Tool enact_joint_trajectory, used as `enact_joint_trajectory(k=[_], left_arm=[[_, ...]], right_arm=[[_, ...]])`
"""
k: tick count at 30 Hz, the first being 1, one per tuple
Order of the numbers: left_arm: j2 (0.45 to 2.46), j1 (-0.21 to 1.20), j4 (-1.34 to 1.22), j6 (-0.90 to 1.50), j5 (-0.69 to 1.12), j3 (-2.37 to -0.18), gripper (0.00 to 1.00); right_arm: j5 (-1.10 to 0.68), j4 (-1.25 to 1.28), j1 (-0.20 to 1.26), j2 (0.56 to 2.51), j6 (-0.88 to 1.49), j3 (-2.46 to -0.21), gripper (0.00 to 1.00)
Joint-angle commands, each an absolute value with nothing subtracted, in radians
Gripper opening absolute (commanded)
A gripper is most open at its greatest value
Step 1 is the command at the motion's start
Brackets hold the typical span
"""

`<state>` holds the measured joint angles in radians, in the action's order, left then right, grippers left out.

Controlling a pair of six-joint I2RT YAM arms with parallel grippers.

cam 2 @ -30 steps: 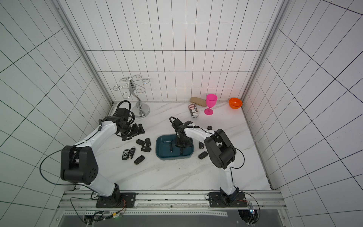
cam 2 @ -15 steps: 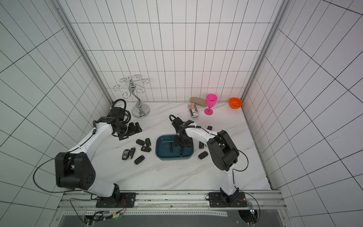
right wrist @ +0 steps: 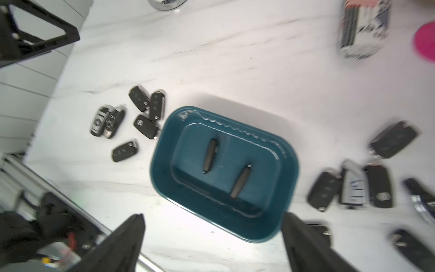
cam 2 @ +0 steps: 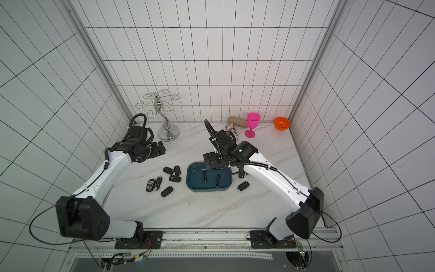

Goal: Place the car key into the storage box
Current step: Place the car key in the storage box, then pick up the car key from the center of the board.

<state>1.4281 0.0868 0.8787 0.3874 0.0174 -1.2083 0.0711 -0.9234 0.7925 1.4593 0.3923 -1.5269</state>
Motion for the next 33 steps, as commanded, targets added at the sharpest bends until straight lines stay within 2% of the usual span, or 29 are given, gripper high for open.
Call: enact_joint_trajectory(k=[1,5,7,11,13,15,19,27,33], left_arm=[[1.371,0.079,0.911,0.368,-0.04,-1.204,0.98],[1.401,0.076,0.915,0.367,-0.052,-1.208,0.98],[1.439,0.075,0.932,0.373,-0.05,-1.227,0.97],[1.547,0.075,0.988,0.405,-0.037,-1.292,0.96],[1.584,0.074,0.989,0.421,-0.02,-1.304,0.95],[1.609,0.074,0.976,0.452,-0.003,-1.294,0.93],[1.678,0.065,0.944,0.534,0.074,-1.278,0.92],[1.809,0.066,0.97,0.733,0.071,-1.345,0.92],[1.864,0.075,0.93,0.893,0.149,-1.344,0.92]], right_arm=[[0.278,-1.149,0.789,1.391,0.322,-1.552,0.99],[0.534,-1.25,0.771,1.298,0.364,-1.498,0.99],[0.596,-1.243,0.751,1.231,0.398,-1.445,0.99],[0.45,-1.154,0.633,1.103,0.395,-1.345,0.98],[0.443,-1.144,0.569,1.066,0.415,-1.308,0.99],[0.517,-1.155,0.534,1.044,0.461,-1.281,0.99],[0.529,-1.114,0.507,1.034,0.453,-1.24,0.99],[0.475,-1.041,0.489,1.048,0.46,-1.163,0.98],[0.452,-0.974,0.487,1.022,0.474,-1.078,0.99]])
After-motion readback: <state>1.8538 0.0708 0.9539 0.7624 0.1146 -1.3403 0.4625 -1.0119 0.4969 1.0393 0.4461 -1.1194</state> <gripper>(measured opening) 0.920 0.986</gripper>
